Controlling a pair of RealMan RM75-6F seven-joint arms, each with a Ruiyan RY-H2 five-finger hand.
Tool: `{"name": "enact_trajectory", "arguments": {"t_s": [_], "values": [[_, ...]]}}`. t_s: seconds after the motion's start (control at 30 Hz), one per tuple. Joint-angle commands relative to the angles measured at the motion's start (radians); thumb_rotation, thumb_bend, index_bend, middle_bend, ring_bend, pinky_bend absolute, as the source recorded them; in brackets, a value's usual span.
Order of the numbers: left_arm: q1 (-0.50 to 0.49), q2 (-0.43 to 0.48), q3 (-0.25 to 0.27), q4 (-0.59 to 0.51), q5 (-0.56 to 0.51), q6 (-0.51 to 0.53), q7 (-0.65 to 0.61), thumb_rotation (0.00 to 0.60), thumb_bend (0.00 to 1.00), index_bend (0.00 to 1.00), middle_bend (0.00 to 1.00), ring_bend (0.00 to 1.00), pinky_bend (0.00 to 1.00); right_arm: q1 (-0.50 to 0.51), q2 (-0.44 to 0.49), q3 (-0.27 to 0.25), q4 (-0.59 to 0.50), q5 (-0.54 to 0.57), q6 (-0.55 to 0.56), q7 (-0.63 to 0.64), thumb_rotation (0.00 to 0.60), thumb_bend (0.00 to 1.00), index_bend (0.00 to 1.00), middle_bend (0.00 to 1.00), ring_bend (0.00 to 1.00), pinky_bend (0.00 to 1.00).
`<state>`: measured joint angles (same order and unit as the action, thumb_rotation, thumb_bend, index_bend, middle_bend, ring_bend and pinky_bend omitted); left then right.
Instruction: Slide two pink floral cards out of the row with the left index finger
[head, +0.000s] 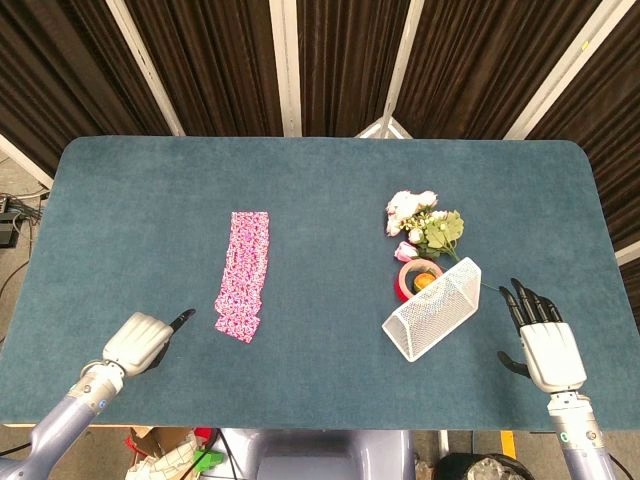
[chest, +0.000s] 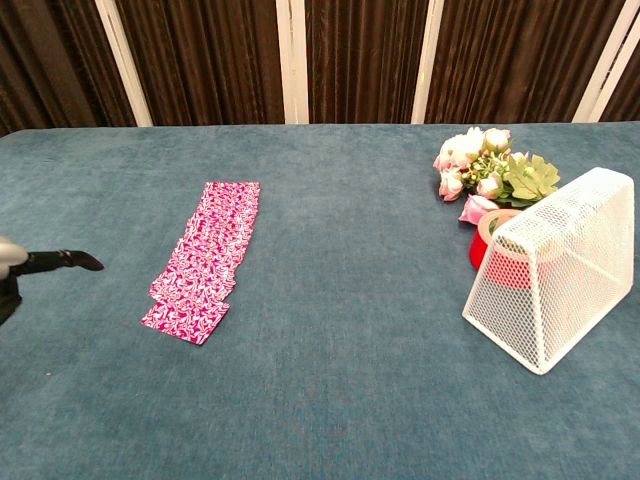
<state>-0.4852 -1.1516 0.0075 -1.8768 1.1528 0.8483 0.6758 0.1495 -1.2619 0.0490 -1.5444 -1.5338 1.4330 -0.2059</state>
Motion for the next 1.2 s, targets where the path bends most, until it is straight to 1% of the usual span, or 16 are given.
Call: {"name": "enact_trajectory", "arguments": {"t_s": [0.03,0.2,0.4,0.53,0.73,1.2], "values": [[-0.024,-0.032,0.013,0.015,-0.018,-0.007,0.029,0.6,1.0,0.07,0.81,0.74,0.67,0.001,-0.001,0.0,0.001,0.001,-0.002,-0.002,0.6,0.18,0.0,0.0,0.13,0.18],[-0.056,-0.069,0.027,0.019,-0.051,-0.01,0.075,0.6,1.0,0.05,0.81,0.75,0.67,0.003,-0.004,-0.001,0.002,0.002,-0.006,-0.006,0.6,0.18,0.0,0.0,0.13,0.18],[-0.084,-0.1,0.039,0.022,-0.083,-0.002,0.098,0.6,1.0,0.05,0.81,0.75,0.67,0.003,-0.004,0.0,0.003,0.005,-0.007,-0.003,0.6,0.18,0.0,0.0,0.13,0.18],[-0.11,-0.129,0.053,0.028,-0.133,-0.002,0.142,0.6,1.0,0.03,0.81,0.75,0.67,0.002,-0.002,0.002,0.003,0.007,-0.004,0.005,0.6,0.18,0.0,0.0,0.13,0.18],[-0.151,-0.173,0.065,0.025,-0.22,0.023,0.205,0.6,1.0,0.0,0.81,0.75,0.67,0.001,0.003,0.004,0.005,0.009,-0.001,0.016,0.6,0.18,0.0,0.0,0.13,0.18],[-0.224,-0.236,0.08,0.022,-0.315,0.066,0.262,0.6,1.0,0.0,0.81,0.75,0.67,0.001,0.005,0.005,0.007,0.01,0.0,0.026,0.6,0.18,0.0,0.0,0.13,0.18]]}}
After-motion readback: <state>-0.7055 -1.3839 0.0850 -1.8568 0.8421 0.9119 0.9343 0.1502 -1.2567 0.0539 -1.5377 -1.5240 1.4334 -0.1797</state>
